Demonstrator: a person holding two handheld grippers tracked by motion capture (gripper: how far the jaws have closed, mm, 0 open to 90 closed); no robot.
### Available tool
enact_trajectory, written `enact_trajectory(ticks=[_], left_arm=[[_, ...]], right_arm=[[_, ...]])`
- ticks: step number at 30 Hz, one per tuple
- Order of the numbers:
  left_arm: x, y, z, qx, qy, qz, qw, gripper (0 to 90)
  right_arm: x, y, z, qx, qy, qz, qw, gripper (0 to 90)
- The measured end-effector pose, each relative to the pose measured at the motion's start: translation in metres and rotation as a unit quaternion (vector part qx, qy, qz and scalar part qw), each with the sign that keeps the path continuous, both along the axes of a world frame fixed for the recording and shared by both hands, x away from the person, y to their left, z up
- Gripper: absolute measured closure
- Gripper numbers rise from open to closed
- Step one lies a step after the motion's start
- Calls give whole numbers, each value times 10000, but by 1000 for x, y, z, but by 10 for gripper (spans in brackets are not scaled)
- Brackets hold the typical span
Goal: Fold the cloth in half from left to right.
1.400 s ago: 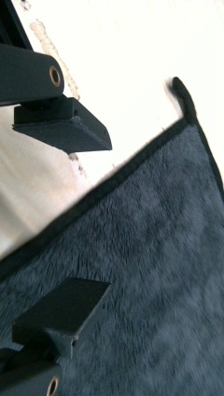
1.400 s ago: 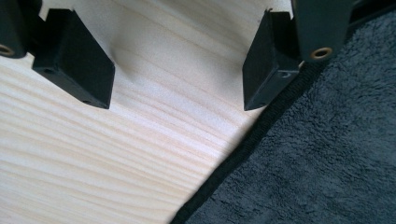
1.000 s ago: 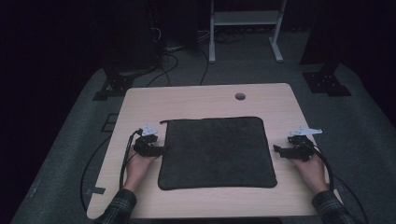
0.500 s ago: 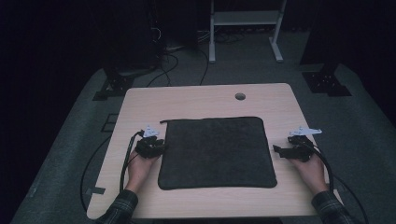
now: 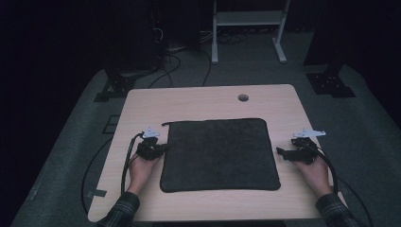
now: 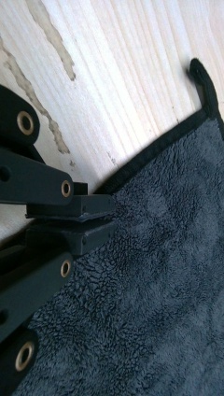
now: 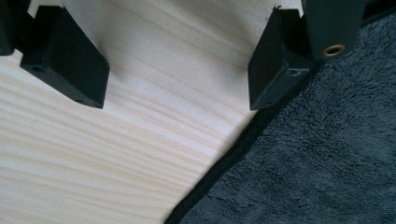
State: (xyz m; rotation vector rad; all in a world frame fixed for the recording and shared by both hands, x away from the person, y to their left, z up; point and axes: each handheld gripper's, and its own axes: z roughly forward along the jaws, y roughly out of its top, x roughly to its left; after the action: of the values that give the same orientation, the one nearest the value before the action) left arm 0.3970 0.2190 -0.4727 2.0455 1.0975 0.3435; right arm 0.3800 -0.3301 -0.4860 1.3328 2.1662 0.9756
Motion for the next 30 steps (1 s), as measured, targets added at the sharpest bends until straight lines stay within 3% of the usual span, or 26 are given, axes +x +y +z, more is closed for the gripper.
enact_trajectory(ticks=[8, 15, 21, 26, 30], left_arm=[[0, 10, 8, 153, -53, 41, 9999, 862], [-1, 33, 17, 99, -134, 318, 9994, 862], [-4, 48, 29, -331, -197, 433, 9983, 862], [-5, 42, 42, -720, -258, 262, 9967, 861], [-4, 34, 49, -855, -316, 109, 9958, 860]], right_arm=[[0, 0, 0, 1, 0, 21, 10000, 198], [0, 0, 0, -5, 2, 30, 10000, 197], [0, 0, 0, -1, 2, 28, 10000, 197], [0, 0, 0, -2, 2, 28, 10000, 197], [0, 0, 0, 1, 2, 27, 10000, 197]])
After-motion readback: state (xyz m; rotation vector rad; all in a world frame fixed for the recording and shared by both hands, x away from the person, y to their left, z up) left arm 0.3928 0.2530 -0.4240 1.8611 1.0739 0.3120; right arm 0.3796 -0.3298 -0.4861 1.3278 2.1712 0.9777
